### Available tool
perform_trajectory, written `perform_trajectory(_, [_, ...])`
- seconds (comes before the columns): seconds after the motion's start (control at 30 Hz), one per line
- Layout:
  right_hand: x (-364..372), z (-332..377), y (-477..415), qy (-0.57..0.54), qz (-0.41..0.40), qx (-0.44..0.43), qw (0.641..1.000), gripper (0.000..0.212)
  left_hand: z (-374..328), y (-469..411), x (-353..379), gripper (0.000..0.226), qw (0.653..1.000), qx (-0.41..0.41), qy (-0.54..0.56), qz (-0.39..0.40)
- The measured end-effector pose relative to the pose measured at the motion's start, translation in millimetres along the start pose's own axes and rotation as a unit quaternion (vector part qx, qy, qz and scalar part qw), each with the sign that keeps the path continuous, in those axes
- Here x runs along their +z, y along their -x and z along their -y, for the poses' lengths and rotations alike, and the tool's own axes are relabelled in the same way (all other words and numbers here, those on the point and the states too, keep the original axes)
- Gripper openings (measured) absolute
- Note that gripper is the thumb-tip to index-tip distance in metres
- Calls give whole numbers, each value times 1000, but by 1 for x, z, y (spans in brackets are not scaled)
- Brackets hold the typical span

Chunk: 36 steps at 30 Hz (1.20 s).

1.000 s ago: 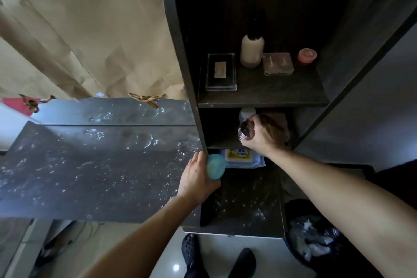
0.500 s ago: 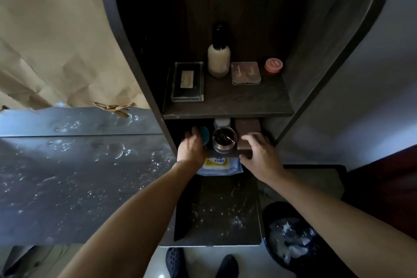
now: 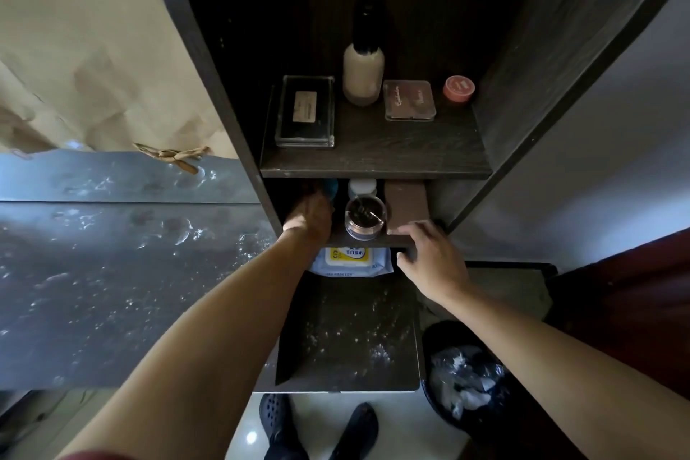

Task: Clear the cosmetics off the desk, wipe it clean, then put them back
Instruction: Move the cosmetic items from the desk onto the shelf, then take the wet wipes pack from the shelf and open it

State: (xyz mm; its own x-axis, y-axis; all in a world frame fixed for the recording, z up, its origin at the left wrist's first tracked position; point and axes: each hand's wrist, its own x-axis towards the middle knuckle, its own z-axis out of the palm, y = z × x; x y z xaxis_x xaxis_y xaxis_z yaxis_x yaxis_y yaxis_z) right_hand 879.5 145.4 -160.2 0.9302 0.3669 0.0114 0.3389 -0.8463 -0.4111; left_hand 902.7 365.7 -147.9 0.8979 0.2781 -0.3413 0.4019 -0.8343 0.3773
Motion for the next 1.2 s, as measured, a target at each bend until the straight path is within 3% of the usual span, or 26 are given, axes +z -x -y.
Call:
perform_trajectory(0.17, [2,0,19,-3,-56,-43,998,28,14,46,2,55,987,90,-73,-114])
perform_trajectory(0.27, [16,0,34,-18,-39,-62,997,25,40,85,12,44,977,133,-85,-144])
perform_trajectory(0.37, [42,0,45,-30,23,-44,998,27,70,122,31,26,979,139,-97,-115])
perform_trajectory(0.63, [119,6,42,19,164,41,985,37,121,149,89,28,987,130,-79,-43])
perform_trajectory(0.83, [167,-9,12,45,145,69,986,38,127,122,125,18,989,143,-27,-24])
perform_trajectory(1.03, [189,-20,-33,80,76,40,993,42,114,71,153,32,993,116,-21,-14])
perform_trajectory(1.2, [214,-36,-62,108,112,-25,987,59,97,17,193,54,998,56,-16,-25])
